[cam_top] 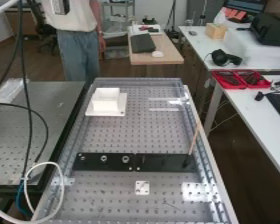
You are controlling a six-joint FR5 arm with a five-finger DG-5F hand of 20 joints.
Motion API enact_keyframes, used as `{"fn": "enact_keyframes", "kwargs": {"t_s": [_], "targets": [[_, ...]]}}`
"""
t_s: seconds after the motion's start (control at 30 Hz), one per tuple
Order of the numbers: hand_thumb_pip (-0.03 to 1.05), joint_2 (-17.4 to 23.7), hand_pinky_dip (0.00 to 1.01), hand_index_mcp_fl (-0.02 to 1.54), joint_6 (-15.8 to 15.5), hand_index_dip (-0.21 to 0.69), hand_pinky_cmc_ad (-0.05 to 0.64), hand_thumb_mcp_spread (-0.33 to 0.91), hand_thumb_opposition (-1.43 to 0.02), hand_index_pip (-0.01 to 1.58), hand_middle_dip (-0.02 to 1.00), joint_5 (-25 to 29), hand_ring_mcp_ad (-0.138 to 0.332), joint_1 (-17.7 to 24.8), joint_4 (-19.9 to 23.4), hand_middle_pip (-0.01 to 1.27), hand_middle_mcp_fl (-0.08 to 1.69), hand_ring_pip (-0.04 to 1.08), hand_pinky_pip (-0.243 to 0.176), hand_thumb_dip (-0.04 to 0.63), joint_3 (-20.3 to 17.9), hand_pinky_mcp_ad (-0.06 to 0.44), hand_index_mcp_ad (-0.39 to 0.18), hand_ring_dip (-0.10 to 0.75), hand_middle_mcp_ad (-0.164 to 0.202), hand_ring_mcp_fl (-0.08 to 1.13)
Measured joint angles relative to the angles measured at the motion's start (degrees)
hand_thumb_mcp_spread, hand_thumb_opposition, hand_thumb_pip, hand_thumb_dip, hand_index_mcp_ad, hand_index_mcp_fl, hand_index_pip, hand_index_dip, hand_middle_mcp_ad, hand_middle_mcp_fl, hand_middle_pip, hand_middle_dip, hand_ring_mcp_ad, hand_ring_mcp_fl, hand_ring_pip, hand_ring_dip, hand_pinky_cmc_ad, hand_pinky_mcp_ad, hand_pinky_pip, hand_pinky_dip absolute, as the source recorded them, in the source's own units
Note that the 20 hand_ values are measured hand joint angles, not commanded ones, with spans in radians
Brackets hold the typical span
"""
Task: Grab the larger nut and place it in the white container
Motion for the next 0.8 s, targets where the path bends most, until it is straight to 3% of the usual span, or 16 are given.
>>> {"fn": "enact_keyframes", "kwargs": {"t_s": [0.07, 0.1, 0.17, 0.2, 0.3, 0.43, 0.6, 0.8], "targets": [[0.01, 0.06, 0.02, 0.01, 0.01, -0.009, 0.063, 0.0, 0.0, -0.01, 0.03, -0.01, 0.054, 0.0, 0.06, 0.01, -0.01, 0.01, -0.01, 0.007, -0.08, 0.049, -0.01, 0.016, 0.073, 0.0], [0.06, 0.13, 0.04, 0.01, 0.0, -0.009, 0.065, 0.02, -0.06, 0.0, 0.03, -0.02, 0.051, -0.01, 0.13, 0.01, -0.01, 0.01, -0.01, 0.0, -0.17, 0.051, -0.007, 0.019, 0.063, 0.0], [0.35, 0.19, 0.14, 0.01, 0.0, -0.009, 0.063, 0.16, -0.25, 0.03, 0.04, -0.06, 0.051, -0.03, 0.2, 0.04, 0.02, 0.01, -0.01, 0.037, -0.25, 0.072, -0.007, 0.026, 0.051, 0.0], [0.46, 0.22, 0.25, 0.01, 0.03, -0.009, 0.077, 0.24, -0.37, 0.05, 0.07, -0.11, 0.051, -0.02, 0.22, 0.06, 0.05, 0.02, -0.012, 0.066, -0.29, 0.086, -0.005, 0.044, 0.049, 0.0], [0.44, 0.29, 0.45, 0.02, 0.03, -0.009, 0.176, 0.26, -0.54, 0.08, 0.14, -0.13, 0.059, 0.0, 0.23, 0.09, 0.06, 0.06, -0.028, 0.096, -0.37, 0.182, -0.014, 0.101, 0.049, 0.0], [0.47, 0.37, 0.59, 0.02, -0.01, -0.009, 0.264, 0.26, -0.65, 0.09, 0.19, -0.1, 0.108, 0.03, 0.21, 0.1, 0.05, 0.07, -0.045, 0.112, -0.45, 0.248, -0.023, 0.134, 0.049, 0.0], [0.48, 0.43, 0.68, 0.04, -0.02, -0.009, 0.333, 0.25, -0.71, 0.1, 0.22, -0.02, 0.14, 0.08, 0.11, 0.12, 0.05, 0.08, -0.075, 0.112, -0.45, 0.298, -0.023, 0.164, 0.052, 0.0], [0.48, 0.53, 0.72, 0.04, -0.02, -0.009, 0.346, 0.24, -0.74, 0.1, 0.24, 0.12, 0.157, 0.15, 0.19, 0.12, 0.08, 0.09, -0.08, 0.112, -0.54, 0.33, -0.023, 0.168, 0.052, 0.0]]}}
